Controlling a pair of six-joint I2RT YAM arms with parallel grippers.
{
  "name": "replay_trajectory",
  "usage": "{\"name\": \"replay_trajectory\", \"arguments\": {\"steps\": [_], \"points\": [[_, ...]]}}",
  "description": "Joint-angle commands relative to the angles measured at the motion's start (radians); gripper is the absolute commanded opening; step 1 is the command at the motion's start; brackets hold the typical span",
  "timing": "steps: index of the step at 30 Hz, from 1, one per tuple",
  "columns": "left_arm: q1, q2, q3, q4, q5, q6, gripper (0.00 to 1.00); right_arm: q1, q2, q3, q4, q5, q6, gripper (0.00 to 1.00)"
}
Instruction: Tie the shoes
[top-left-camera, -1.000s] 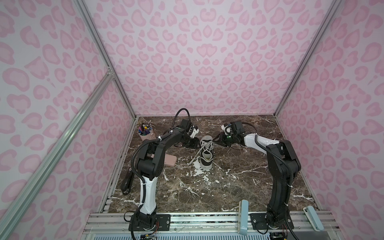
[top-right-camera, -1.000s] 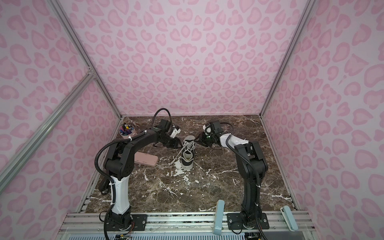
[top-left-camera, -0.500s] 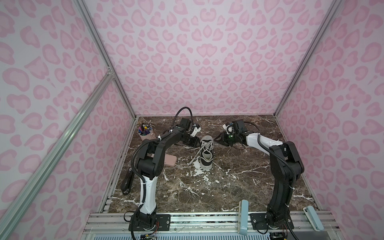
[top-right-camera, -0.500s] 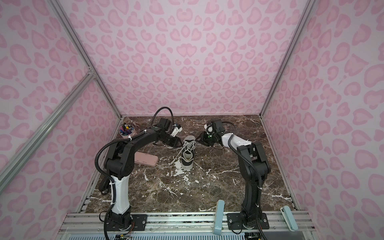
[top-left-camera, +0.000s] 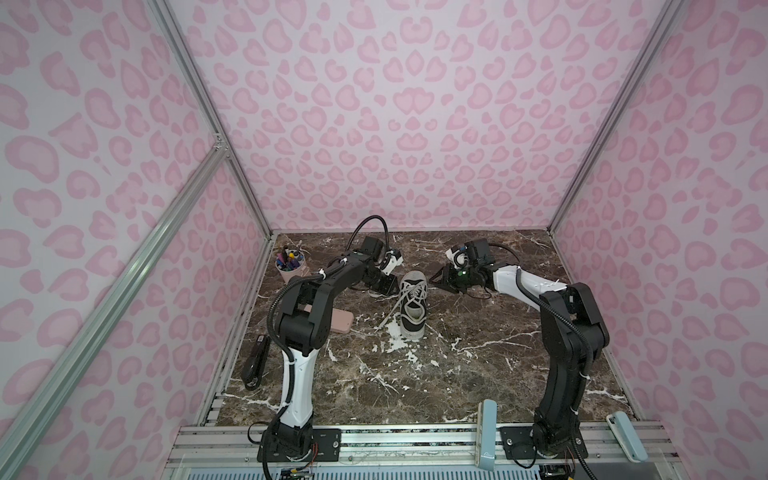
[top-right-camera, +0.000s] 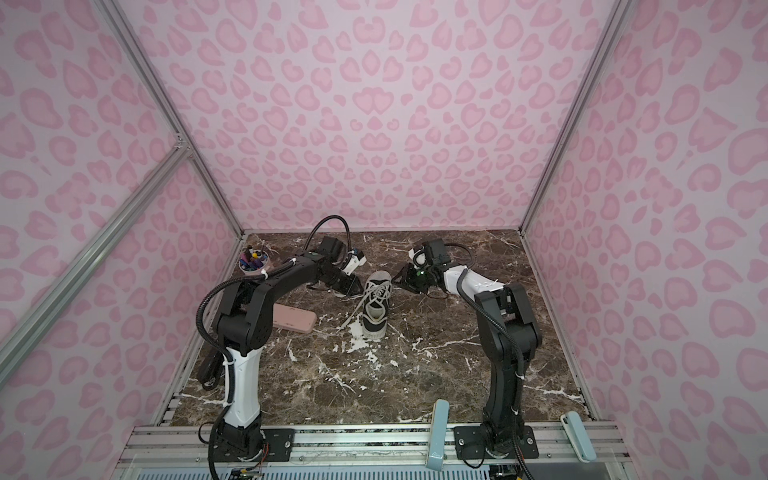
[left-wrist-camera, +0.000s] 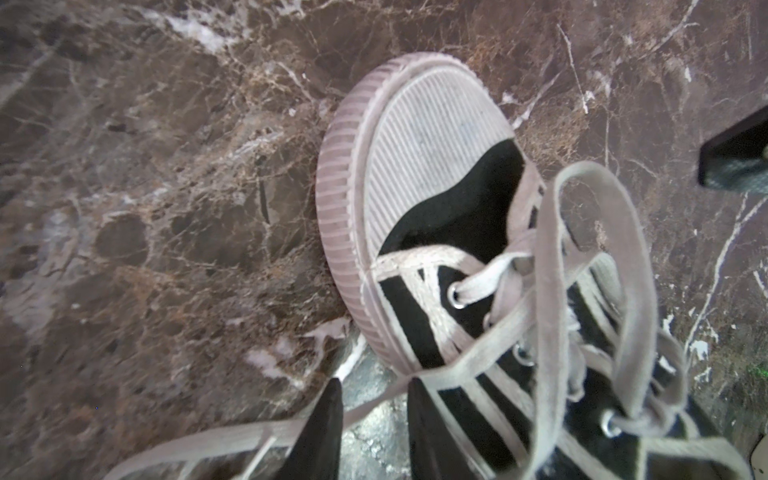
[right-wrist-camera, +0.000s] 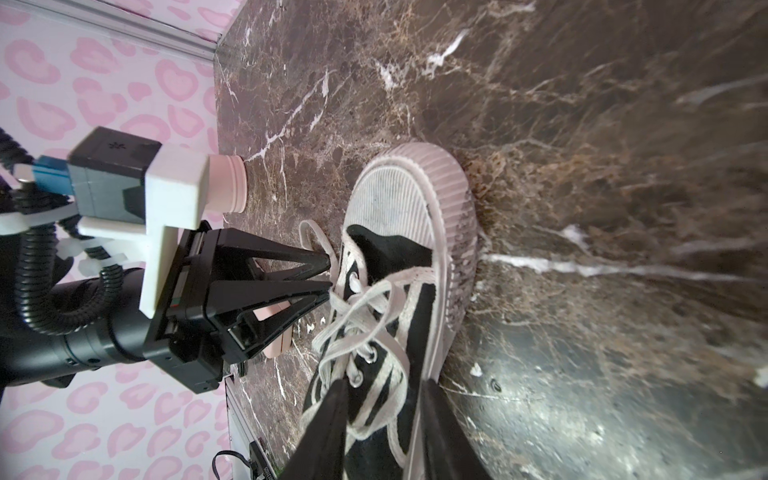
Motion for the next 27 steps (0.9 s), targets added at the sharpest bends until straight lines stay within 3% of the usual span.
{"name": "replay_trajectory", "arguments": {"steps": [1, 10, 19, 27], "points": [[0.0, 0.004, 0.005, 0.0, 0.028, 0.019, 0.32, 0.001, -0.008, -0.006, -0.005, 0.002, -0.009, 0.32], [0.0, 0.012, -0.006, 0.013, 0.09, 0.025, 0.31, 0.0, -0.009, -0.005, -0.012, -0.003, -0.01, 0.32], [0.001, -0.008, -0.017, 0.013, 0.109, 0.029, 0.03, 0.001, -0.008, 0.0, -0.007, -0.003, -0.004, 0.32], [0.002, -0.06, -0.012, -0.005, 0.08, 0.029, 0.03, 0.008, -0.007, -0.003, 0.006, -0.001, 0.003, 0.32]]}}
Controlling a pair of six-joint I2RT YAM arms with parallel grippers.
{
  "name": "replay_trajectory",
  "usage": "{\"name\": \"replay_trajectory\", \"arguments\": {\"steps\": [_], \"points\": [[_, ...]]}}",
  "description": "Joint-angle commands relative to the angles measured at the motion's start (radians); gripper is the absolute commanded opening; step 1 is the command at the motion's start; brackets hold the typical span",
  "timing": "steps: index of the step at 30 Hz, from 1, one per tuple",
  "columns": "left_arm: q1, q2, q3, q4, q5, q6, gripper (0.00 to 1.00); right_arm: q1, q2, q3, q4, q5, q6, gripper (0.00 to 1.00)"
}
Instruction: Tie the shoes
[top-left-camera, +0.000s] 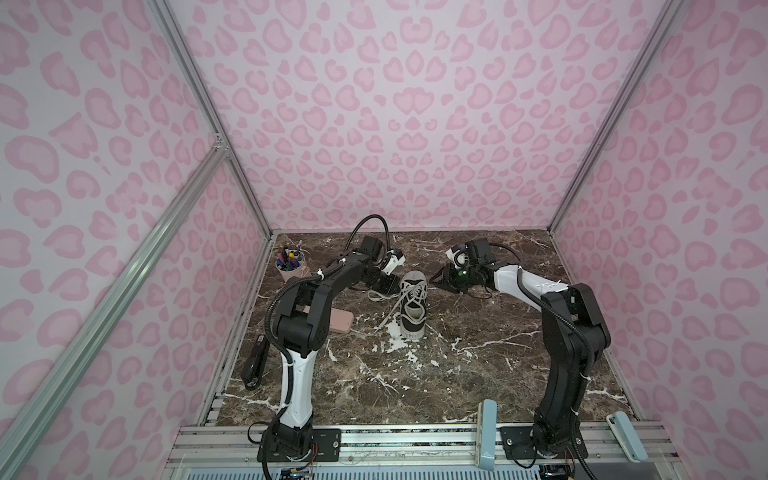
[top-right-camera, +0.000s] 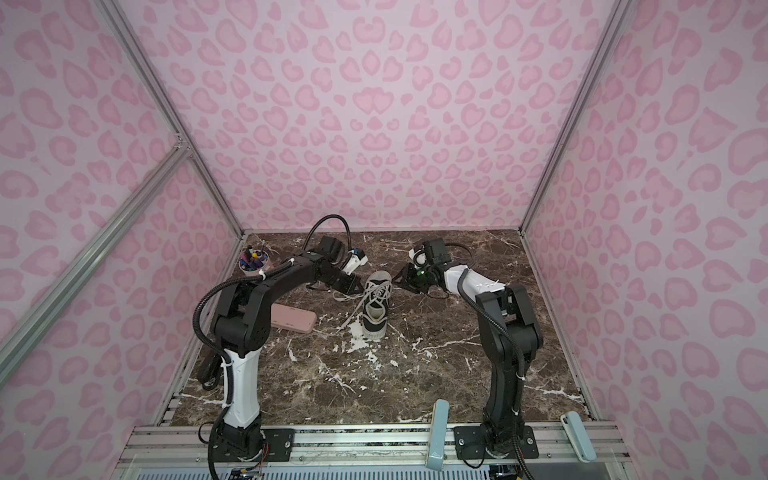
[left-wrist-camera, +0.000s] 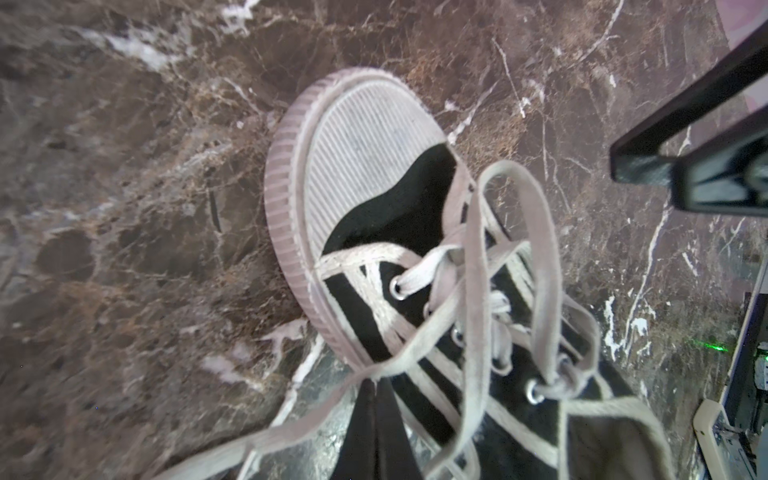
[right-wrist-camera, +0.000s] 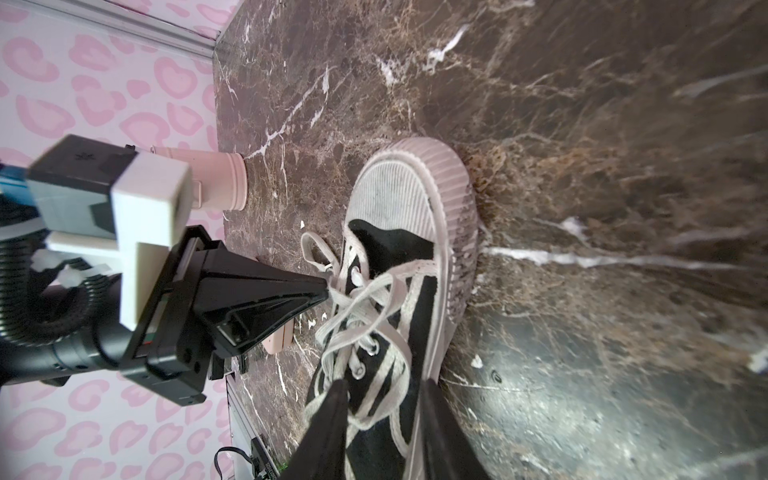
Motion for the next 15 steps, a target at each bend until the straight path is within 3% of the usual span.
{"name": "replay_trajectory", "arguments": {"steps": [1, 7, 10, 13, 15], "points": [[0.001, -0.03, 0.002, -0.008, -0.007, 0.015, 0.03, 0.006, 0.001, -0.009, 0.03, 0.001, 0.008, 0.32], [0.001, -0.036, -0.005, -0.015, -0.025, 0.025, 0.05, 0.01, 0.001, -0.016, 0.04, -0.004, 0.012, 0.32], [0.0, -0.022, -0.006, -0.018, -0.044, 0.026, 0.3, 0.01, 0.001, -0.015, 0.034, -0.006, 0.008, 0.32], [0.001, -0.01, -0.008, -0.013, -0.063, 0.022, 0.4, 0.01, -0.006, -0.019, 0.031, -0.002, 0.005, 0.32], [0.001, -0.01, -0.022, 0.004, -0.073, 0.021, 0.42, 0.01, -0.008, -0.02, 0.032, -0.002, 0.005, 0.32]]}}
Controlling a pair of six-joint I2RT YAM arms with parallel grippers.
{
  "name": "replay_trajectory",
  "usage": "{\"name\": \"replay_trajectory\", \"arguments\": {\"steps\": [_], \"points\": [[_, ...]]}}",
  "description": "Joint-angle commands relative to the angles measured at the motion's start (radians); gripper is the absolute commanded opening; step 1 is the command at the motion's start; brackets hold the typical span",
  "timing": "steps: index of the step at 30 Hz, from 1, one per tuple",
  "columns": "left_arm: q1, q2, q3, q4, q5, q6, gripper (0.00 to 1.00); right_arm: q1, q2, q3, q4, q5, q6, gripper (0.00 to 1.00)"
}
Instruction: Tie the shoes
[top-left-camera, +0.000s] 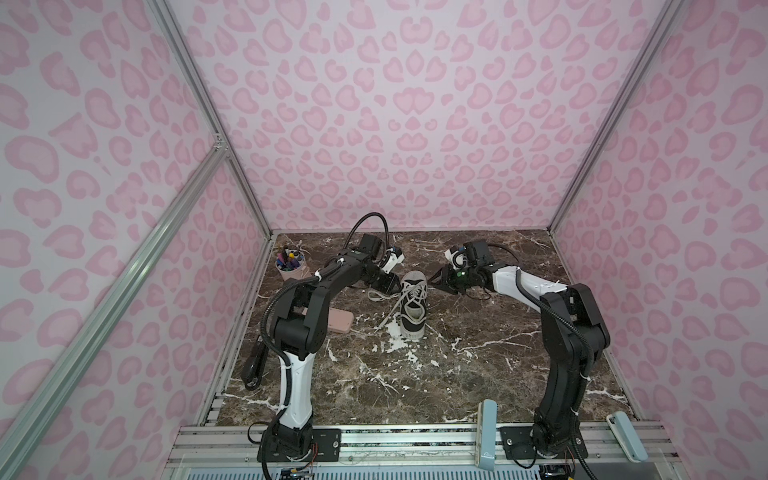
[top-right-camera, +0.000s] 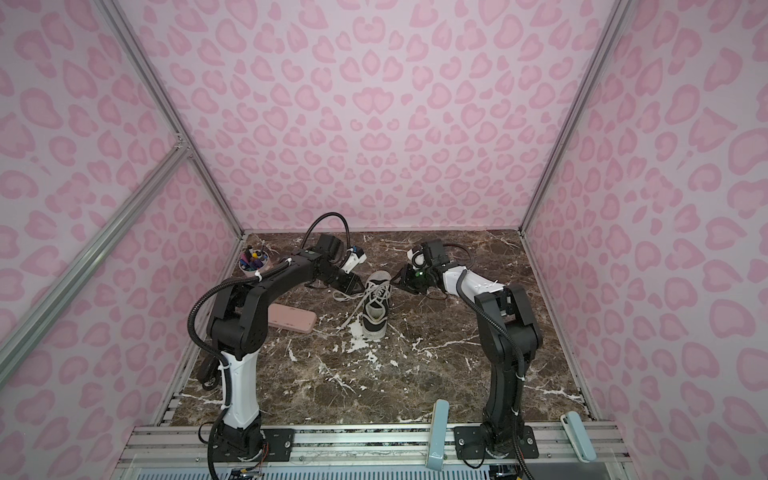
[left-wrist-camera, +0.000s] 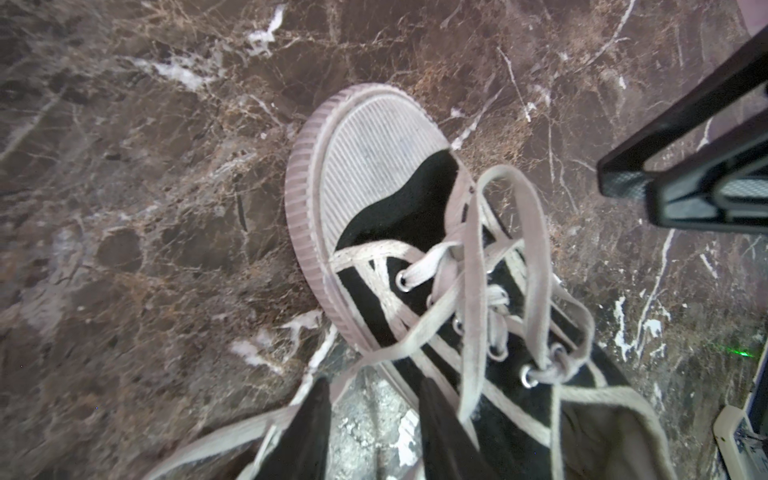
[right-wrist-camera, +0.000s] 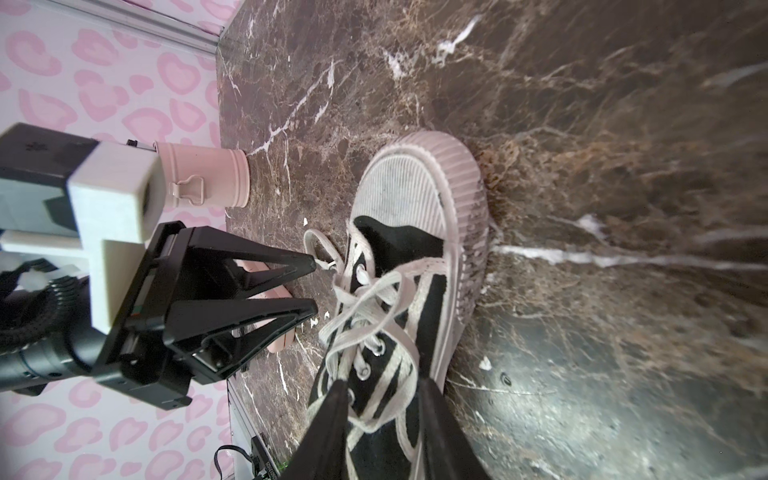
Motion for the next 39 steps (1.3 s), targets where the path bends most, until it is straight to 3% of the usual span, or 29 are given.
{"name": "replay_trajectory", "arguments": {"steps": [1, 6, 14, 25, 30, 39], "points": [[0.0, 0.006, -0.015, 0.017, -0.027, 0.011, 0.42, 0.001, -0.004, -0.007, 0.008, -0.002, -0.001, 0.32], [0.003, 0.011, -0.024, 0.038, -0.061, 0.025, 0.42, 0.0, -0.003, -0.004, -0.001, -0.004, -0.005, 0.32], [0.006, 0.063, 0.027, 0.012, 0.057, 0.033, 0.38, -0.004, -0.004, -0.001, -0.023, -0.002, -0.019, 0.31], [0.029, 0.067, -0.002, 0.062, 0.171, -0.002, 0.15, -0.004, -0.006, 0.0, -0.035, -0.005, -0.029, 0.29], [0.029, 0.054, -0.021, 0.074, 0.168, -0.004, 0.03, -0.004, -0.003, 0.003, -0.042, -0.007, -0.034, 0.29], [0.03, -0.029, -0.056, 0.074, 0.108, -0.001, 0.03, 0.003, 0.006, -0.007, -0.011, -0.002, -0.012, 0.28]]}}
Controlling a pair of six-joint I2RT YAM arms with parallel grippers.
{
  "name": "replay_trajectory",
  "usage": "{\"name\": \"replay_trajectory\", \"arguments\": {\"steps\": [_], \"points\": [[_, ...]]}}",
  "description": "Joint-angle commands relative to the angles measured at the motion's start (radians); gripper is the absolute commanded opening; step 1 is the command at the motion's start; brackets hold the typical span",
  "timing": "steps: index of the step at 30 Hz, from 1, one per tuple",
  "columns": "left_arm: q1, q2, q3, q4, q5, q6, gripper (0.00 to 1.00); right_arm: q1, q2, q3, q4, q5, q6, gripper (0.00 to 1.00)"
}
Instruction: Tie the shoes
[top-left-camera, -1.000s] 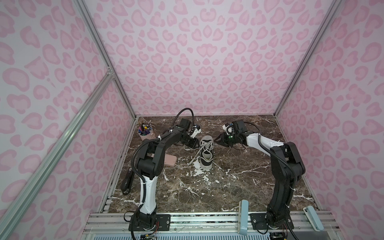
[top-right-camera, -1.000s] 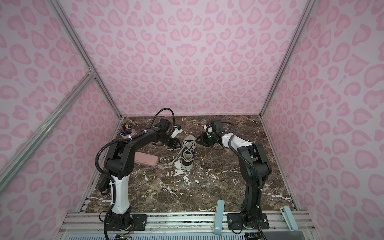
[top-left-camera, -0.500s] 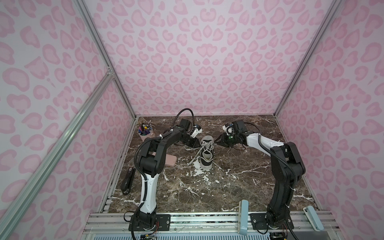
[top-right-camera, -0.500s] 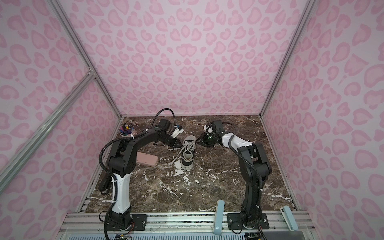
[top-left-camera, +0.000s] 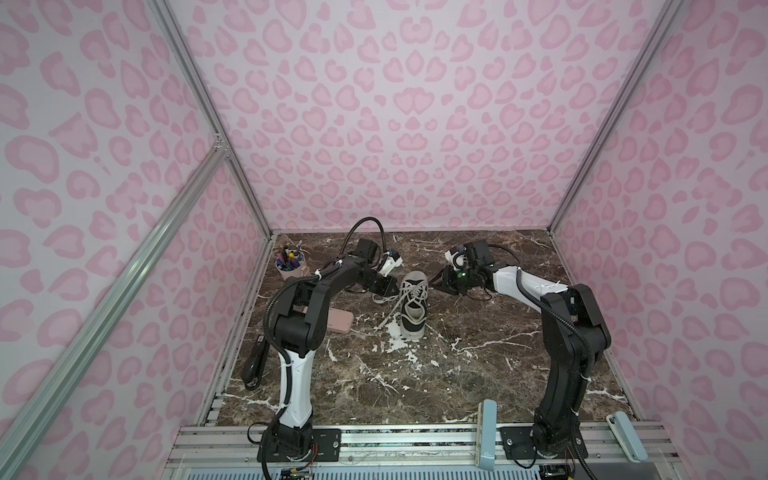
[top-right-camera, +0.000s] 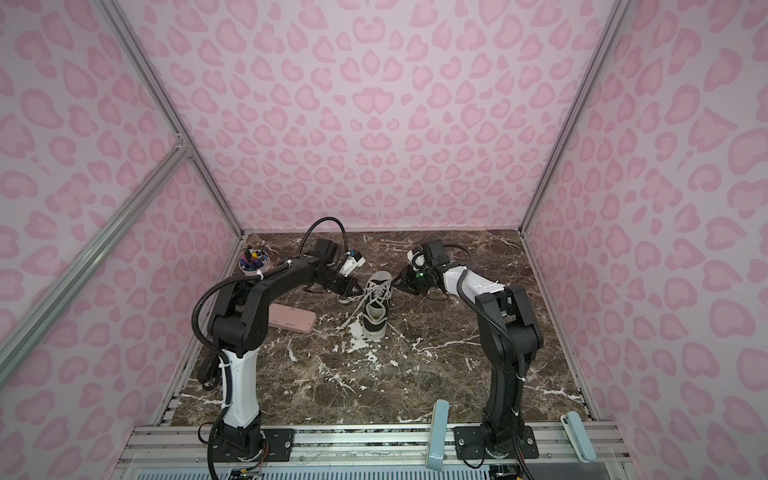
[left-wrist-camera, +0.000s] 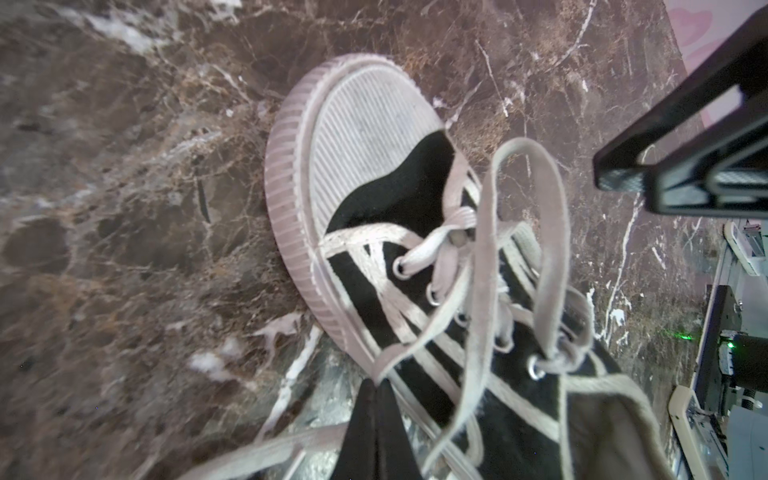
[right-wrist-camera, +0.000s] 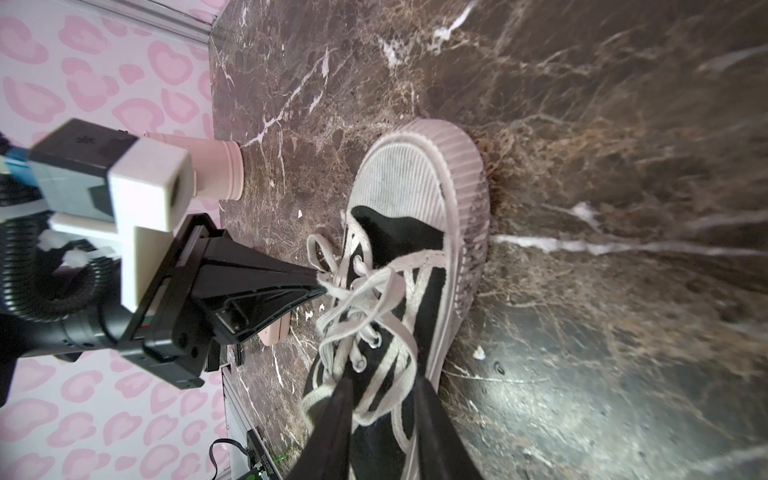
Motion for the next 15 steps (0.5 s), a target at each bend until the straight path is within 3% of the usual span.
{"name": "replay_trajectory", "arguments": {"steps": [1, 8, 15], "points": [[-0.001, -0.034, -0.001, 0.007, -0.021, 0.007, 0.03, 0.003, 0.012, -0.004, 0.023, -0.002, 0.014, 0.28], [-0.004, -0.057, 0.02, -0.046, -0.05, 0.03, 0.03, 0.025, 0.02, 0.02, 0.037, -0.004, 0.033, 0.28], [-0.02, -0.067, 0.039, -0.088, -0.073, 0.051, 0.03, 0.061, 0.026, 0.028, 0.119, -0.024, 0.102, 0.2]]}}
